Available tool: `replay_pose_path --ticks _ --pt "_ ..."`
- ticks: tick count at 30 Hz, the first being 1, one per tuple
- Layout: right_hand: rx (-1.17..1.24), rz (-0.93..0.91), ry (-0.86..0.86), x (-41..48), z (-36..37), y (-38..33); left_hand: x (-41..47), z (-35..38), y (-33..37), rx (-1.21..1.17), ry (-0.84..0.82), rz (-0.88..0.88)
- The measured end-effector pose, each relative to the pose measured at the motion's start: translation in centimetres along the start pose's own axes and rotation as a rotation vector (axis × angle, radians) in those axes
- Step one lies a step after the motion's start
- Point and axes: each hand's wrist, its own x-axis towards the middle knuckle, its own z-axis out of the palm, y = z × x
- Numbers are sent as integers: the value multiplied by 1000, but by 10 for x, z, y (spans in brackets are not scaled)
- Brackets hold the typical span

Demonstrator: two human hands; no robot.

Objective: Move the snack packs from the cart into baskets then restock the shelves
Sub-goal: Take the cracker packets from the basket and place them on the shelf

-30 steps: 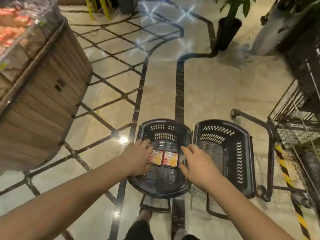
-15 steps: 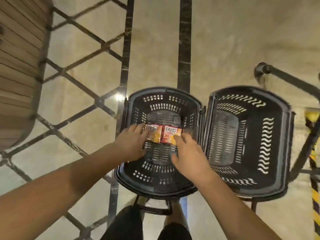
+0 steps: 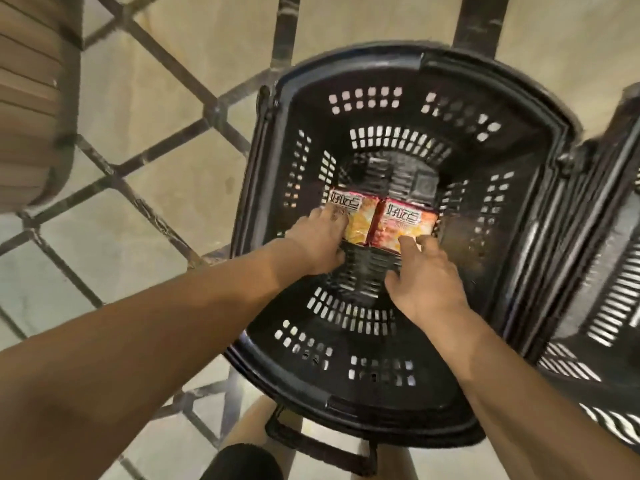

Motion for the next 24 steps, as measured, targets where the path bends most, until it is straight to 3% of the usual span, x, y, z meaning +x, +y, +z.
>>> replay_pose_path --ticks 13,24 --pt "-3 54 49 96 65 15 84 67 0 -141 -6 -191" --pt "29 145 114 126 84 16 123 89 18 -586 94 -456"
